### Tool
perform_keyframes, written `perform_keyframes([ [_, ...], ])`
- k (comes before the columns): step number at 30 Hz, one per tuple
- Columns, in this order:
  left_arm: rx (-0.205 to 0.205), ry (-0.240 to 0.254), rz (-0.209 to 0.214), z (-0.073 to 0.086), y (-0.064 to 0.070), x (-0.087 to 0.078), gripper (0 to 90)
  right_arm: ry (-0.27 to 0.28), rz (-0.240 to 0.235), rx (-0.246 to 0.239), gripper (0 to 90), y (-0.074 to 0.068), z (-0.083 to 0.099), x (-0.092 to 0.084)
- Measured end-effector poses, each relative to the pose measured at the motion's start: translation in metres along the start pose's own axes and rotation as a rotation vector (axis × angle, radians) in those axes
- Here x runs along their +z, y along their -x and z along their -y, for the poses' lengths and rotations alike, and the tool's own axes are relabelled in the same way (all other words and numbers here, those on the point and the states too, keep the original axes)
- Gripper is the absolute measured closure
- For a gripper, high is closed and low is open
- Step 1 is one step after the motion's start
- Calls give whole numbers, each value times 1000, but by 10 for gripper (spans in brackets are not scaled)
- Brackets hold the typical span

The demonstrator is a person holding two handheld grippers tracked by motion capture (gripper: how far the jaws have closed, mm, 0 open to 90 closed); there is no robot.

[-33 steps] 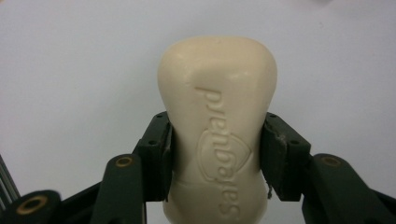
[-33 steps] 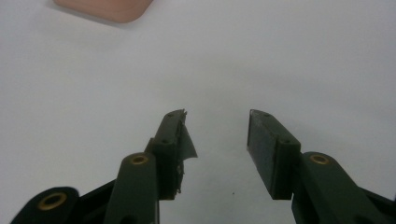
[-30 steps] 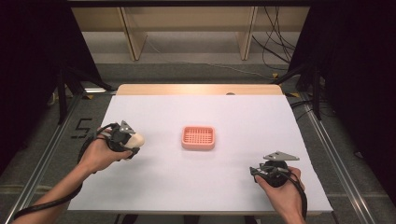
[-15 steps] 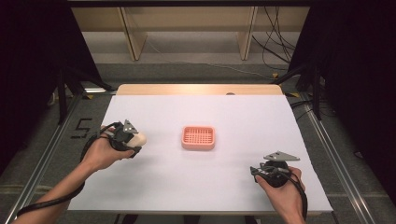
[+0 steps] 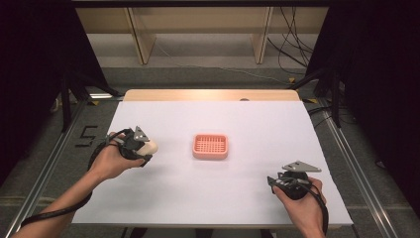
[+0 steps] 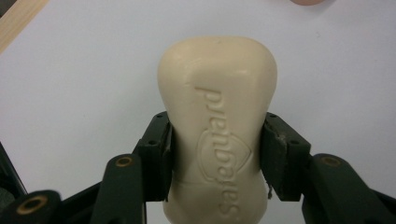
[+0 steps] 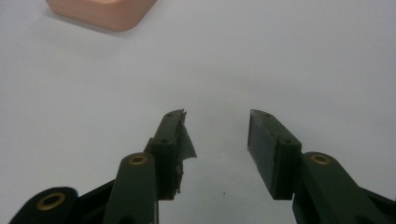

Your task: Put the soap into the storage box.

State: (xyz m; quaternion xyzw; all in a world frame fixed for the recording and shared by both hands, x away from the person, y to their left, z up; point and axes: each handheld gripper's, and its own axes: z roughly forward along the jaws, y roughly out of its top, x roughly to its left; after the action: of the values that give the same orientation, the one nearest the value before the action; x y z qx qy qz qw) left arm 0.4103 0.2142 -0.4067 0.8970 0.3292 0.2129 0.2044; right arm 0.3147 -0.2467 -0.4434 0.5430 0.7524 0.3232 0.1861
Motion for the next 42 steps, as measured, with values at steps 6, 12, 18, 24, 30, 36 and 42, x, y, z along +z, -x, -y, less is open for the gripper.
perform_keyframes([
  [6,14,3,-1,-4,2,2,496,12,5,-31,569,4,1,-1],
  [12,7,0,14,-9,6,4,496,30,7,-21,569,4,2,-1],
  [18,39,12,19,-17,10,6,496,30,16,-11,569,4,4,-2],
  [24,55,28,29,-24,15,10,496,17,21,-11,569,5,5,-5],
  [30,66,33,34,-30,18,12,496,20,26,-8,569,4,5,-5],
  [36,80,36,38,-36,21,13,496,27,35,-14,568,5,5,-7],
  [42,119,29,40,-43,23,13,496,36,24,-6,568,5,5,-6],
])
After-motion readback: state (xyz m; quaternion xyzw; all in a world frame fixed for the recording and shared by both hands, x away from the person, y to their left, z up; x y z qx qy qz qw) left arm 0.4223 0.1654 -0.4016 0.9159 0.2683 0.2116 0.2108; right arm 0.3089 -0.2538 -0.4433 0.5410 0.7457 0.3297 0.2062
